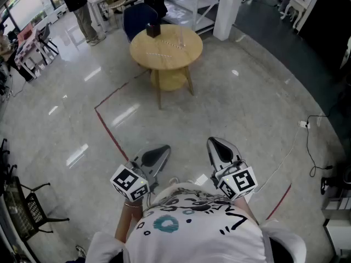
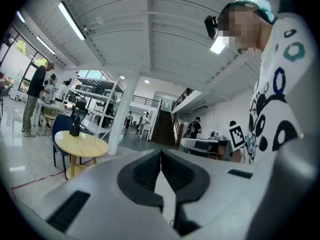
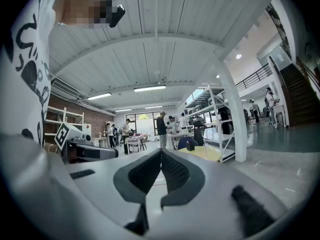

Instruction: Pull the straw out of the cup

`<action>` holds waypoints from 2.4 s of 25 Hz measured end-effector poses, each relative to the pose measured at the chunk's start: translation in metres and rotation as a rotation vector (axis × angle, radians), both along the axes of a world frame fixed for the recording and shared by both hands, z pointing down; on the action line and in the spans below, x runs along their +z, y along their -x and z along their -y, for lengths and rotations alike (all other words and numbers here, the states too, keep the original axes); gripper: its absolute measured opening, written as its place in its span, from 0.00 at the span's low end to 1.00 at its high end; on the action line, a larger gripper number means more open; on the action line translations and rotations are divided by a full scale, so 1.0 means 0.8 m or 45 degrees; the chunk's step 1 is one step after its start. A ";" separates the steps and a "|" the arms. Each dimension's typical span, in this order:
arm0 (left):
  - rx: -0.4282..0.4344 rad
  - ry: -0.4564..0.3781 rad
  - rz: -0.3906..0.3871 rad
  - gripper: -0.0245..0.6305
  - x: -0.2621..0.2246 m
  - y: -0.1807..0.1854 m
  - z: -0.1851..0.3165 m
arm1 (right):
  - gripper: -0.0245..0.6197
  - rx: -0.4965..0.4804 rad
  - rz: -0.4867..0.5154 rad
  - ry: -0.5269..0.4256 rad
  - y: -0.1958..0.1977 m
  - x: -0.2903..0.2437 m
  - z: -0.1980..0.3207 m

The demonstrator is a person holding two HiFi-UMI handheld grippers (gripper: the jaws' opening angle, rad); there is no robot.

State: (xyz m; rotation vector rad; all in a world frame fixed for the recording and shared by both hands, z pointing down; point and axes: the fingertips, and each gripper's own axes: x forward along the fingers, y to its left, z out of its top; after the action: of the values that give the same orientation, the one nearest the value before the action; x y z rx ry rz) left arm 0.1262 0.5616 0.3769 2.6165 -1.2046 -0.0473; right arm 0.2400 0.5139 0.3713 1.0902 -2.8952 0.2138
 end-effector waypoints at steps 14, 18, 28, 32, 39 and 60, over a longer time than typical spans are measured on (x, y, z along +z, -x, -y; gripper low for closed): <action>-0.028 0.052 -0.032 0.06 0.016 0.020 -0.001 | 0.08 -0.003 0.019 0.036 0.019 0.010 0.006; -0.024 0.059 -0.033 0.06 0.020 0.033 0.004 | 0.08 0.014 0.002 0.029 0.026 0.011 0.012; 0.012 0.085 -0.039 0.06 0.040 0.049 0.027 | 0.08 0.045 -0.010 0.026 0.043 0.028 0.031; 0.003 0.094 -0.042 0.06 0.042 0.052 0.049 | 0.08 0.025 -0.021 0.018 0.049 0.029 0.057; -0.046 0.069 -0.050 0.06 0.037 0.067 0.119 | 0.08 -0.024 -0.015 -0.021 0.066 0.023 0.136; -0.157 0.048 -0.054 0.06 0.033 0.076 0.339 | 0.08 -0.108 -0.051 -0.022 0.062 0.021 0.349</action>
State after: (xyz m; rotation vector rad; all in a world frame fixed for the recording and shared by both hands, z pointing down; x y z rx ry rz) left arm 0.0651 0.2902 0.4030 2.4935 -1.3376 -0.1014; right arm 0.1905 0.2343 0.3879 0.9604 -2.9048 0.1622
